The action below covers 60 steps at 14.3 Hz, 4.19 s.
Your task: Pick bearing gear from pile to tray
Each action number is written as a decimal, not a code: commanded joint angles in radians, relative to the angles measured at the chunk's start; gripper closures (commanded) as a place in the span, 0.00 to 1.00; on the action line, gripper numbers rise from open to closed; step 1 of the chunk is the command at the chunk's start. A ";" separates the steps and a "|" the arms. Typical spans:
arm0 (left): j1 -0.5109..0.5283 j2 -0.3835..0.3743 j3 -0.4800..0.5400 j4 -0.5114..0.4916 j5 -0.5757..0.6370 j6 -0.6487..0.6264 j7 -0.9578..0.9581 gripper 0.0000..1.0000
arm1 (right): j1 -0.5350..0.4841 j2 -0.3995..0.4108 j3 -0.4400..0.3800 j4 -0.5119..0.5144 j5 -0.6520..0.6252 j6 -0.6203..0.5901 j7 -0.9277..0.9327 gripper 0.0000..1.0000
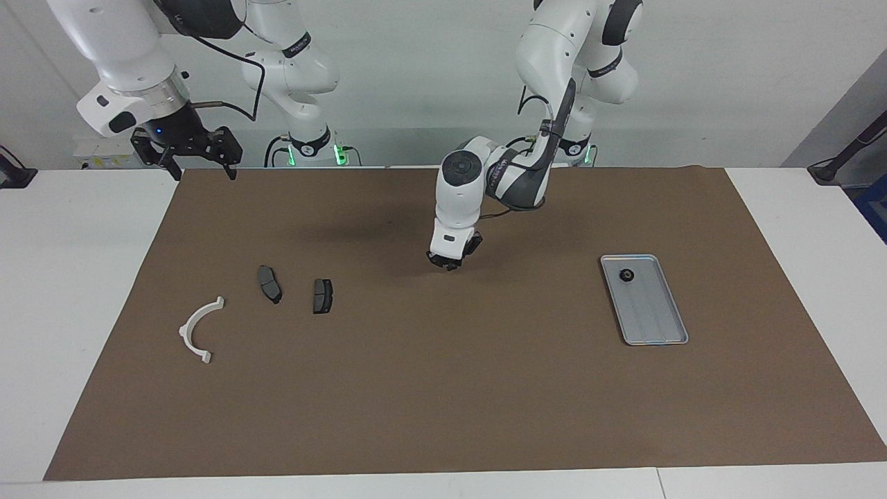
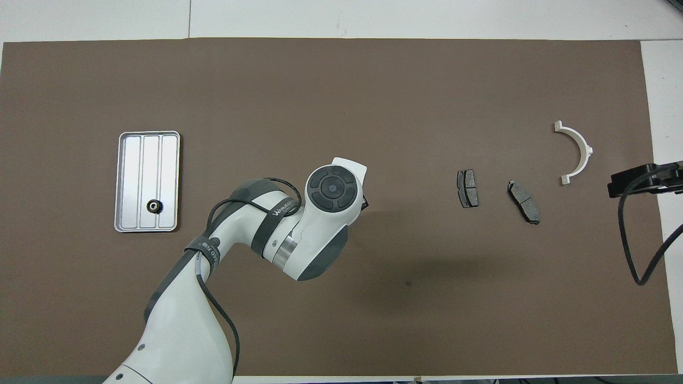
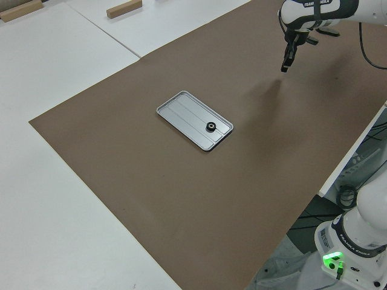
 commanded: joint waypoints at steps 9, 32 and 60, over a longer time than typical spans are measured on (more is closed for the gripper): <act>0.425 -0.165 -0.006 -0.048 0.013 -0.145 0.597 0.97 | -0.017 -0.021 0.012 -0.027 -0.007 -0.008 -0.004 0.00; 0.714 -0.039 -0.004 -0.165 0.064 0.204 1.034 0.94 | -0.019 -0.027 0.012 -0.033 -0.007 -0.006 -0.009 0.00; 0.720 -0.333 -0.003 0.022 0.053 -0.356 1.034 0.00 | -0.013 -0.029 0.011 -0.034 -0.007 0.000 -0.004 0.00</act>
